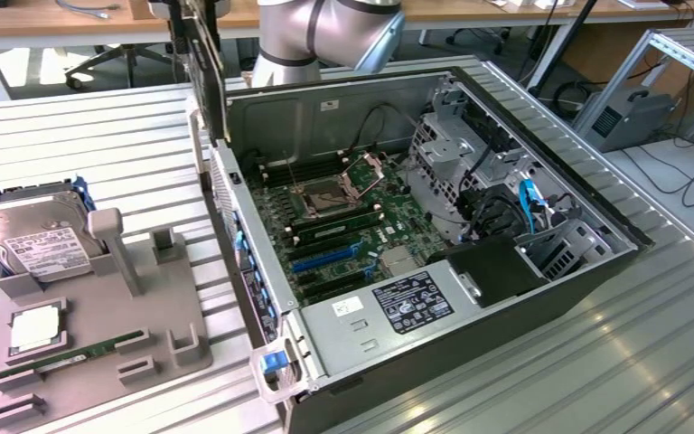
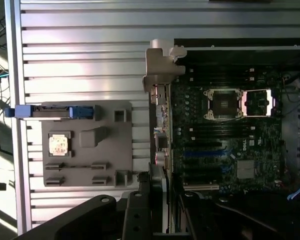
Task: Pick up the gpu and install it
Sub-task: 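Pick up the gpu and move the gpu toward the slot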
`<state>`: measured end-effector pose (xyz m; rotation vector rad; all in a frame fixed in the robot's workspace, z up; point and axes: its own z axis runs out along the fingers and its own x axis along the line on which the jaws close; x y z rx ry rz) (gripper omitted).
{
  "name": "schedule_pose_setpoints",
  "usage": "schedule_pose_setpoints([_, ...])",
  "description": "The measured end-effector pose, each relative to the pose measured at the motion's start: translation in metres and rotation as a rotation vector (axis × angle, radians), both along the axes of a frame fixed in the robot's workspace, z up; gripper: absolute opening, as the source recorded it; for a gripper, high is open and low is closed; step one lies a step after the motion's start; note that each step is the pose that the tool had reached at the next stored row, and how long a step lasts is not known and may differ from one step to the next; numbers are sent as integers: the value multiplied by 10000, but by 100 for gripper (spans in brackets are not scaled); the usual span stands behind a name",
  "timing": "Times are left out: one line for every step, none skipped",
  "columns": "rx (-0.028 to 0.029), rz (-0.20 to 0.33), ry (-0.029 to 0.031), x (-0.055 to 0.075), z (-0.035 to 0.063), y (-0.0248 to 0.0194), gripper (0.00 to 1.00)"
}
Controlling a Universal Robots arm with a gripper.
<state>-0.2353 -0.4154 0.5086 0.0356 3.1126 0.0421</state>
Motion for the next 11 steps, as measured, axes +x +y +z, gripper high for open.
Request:
schedule_pose_setpoints([0,0,0,23,-12,-8,27])
schedule_pose_setpoints([0,0,0,45,-23,-16,27])
schedule_pose_setpoints([0,1,1,68,-35,-24,27])
schedule_pose_setpoints([0,1,0,90,-48,-32,27])
schedule_pose_setpoints([0,0,0,119,-65,-44,27])
schedule_pose_setpoints([1,0,0,139,-77,-53,27])
schedule_pose_setpoints([2,0,-2,155,-89,-62,27])
schedule_pose_setpoints([2,0,-1,171,-100,-70,27])
schedule_pose_setpoints([1,0,0,189,-113,-80,27])
schedule_pose_setpoints([-1,0,1,205,-124,-89,27])
schedule_pose_setpoints([-2,0,2,222,-136,-99,27])
